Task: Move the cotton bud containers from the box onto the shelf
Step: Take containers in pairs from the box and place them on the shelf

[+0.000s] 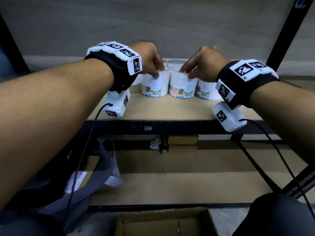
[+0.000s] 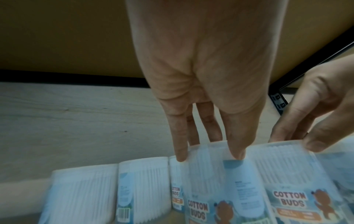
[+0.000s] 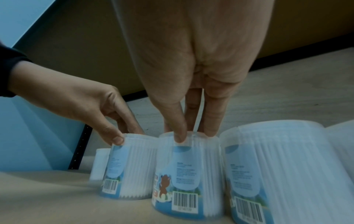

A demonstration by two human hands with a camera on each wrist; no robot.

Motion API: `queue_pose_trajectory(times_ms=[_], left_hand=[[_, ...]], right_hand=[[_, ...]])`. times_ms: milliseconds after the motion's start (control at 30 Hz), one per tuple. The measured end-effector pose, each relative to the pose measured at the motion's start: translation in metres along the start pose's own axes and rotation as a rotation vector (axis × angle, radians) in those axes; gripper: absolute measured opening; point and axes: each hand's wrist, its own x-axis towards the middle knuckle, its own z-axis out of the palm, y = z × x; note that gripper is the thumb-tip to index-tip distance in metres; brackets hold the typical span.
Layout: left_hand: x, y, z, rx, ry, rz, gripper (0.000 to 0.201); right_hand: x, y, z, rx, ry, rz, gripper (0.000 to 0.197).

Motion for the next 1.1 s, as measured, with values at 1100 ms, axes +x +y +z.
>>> queue_pose_trajectory(times_ms=[1100], left_hand=[[-0.126,0.041,-0.001,-0.105,-0.011,0.176,0.024]], right_hand=[[-0.12,-0.035,-0.025,0.178,-0.125,-0.023,0.019]])
